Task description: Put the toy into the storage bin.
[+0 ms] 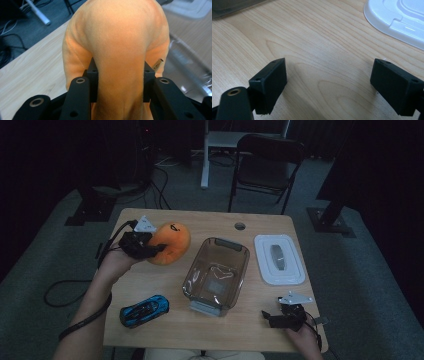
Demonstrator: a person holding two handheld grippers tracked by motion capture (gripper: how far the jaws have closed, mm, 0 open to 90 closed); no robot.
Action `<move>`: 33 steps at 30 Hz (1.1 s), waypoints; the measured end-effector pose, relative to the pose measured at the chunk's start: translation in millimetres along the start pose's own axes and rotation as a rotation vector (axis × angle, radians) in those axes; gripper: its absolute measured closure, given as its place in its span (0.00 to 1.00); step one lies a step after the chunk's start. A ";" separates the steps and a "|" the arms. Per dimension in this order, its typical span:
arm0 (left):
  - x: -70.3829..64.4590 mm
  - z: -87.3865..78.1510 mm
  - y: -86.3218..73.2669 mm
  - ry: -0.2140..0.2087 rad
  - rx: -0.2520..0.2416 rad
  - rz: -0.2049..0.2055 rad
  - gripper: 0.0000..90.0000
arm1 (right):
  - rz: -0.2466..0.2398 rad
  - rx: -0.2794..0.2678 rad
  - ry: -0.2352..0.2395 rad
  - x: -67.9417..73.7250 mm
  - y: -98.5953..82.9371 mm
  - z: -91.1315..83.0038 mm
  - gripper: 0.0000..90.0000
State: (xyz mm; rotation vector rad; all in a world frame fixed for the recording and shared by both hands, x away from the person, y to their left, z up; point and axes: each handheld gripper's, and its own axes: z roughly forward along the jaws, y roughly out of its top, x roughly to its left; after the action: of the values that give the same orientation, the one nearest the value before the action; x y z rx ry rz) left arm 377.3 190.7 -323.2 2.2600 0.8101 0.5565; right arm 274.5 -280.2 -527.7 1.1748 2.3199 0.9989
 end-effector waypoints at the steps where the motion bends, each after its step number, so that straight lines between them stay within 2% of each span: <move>1: -1.5 0.9 3.9 -0.005 -0.004 0.005 0.73 | 0.001 0.000 0.000 0.1 0.0 0.0 0.15; 14: -27.4 22.7 49.1 -0.065 -0.041 0.069 0.73 | 0.001 -0.001 0.000 0.1 0.0 0.0 0.15; 19: -39.0 34.0 63.4 -0.089 -0.035 0.093 0.73 | 0.000 -0.001 0.000 0.0 0.0 0.0 0.15; 22: -45.0 41.0 69.6 -0.110 -0.030 0.105 0.72 | 0.000 -0.001 0.000 0.1 0.0 0.0 0.15; 33: -66.6 69.6 79.5 -0.139 0.024 0.147 0.72 | 0.001 -0.002 0.000 0.1 0.0 0.1 0.15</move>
State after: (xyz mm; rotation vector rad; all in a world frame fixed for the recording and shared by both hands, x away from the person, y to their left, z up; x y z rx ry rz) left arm 400.9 68.1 -325.7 2.3636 0.5883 0.4529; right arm 274.5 -280.1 -527.7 1.1749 2.3187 1.0009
